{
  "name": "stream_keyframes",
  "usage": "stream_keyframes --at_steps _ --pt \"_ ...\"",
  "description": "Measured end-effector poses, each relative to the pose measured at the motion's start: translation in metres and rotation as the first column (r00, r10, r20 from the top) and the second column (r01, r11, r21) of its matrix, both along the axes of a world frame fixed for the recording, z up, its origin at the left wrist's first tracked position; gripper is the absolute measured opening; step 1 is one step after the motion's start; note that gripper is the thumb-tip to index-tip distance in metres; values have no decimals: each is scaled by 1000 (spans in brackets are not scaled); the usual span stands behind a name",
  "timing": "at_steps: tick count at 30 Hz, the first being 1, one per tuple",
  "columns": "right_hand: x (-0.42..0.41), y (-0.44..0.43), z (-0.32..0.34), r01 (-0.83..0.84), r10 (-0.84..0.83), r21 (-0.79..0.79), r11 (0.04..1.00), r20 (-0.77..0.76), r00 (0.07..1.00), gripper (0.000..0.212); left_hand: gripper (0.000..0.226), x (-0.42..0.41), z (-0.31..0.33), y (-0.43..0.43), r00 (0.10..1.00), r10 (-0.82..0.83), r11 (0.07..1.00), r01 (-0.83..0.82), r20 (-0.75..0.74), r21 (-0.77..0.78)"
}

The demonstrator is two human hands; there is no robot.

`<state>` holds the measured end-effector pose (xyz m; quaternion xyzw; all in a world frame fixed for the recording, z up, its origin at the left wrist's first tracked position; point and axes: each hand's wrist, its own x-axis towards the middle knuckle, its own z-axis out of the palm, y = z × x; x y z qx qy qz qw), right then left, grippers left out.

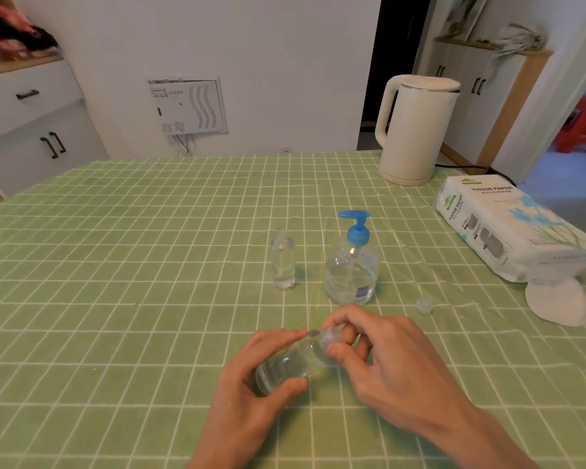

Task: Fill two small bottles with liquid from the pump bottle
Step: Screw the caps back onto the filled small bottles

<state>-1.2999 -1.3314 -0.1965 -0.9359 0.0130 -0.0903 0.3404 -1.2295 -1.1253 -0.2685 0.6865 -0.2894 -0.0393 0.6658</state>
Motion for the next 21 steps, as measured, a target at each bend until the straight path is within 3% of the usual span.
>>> stream_keyframes --at_steps 4,7,12,15,18,21 --pt "1 1 0 20 -20 -8 1000 12 1000 10 52 -1 0 -1 999 25 1000 -26 46 13" --pt "3 -1 -2 17 -19 95 995 19 1000 7 55 -1 2 -1 994 47 995 -55 101 81" --pt "7 2 1 -42 34 285 957 34 999 33 71 10 12 5 976 81 954 -135 202 269" --pt "9 -1 5 -74 56 348 934 60 997 41 65 21 18 12 977 135 947 -177 167 270" --pt "10 -19 5 39 -55 264 964 51 997 32 62 34 21 24 965 264 946 -261 11 195" --pt "10 -53 -4 277 -278 39 960 22 960 33 56 49 24 38 929 367 917 -354 -38 184"
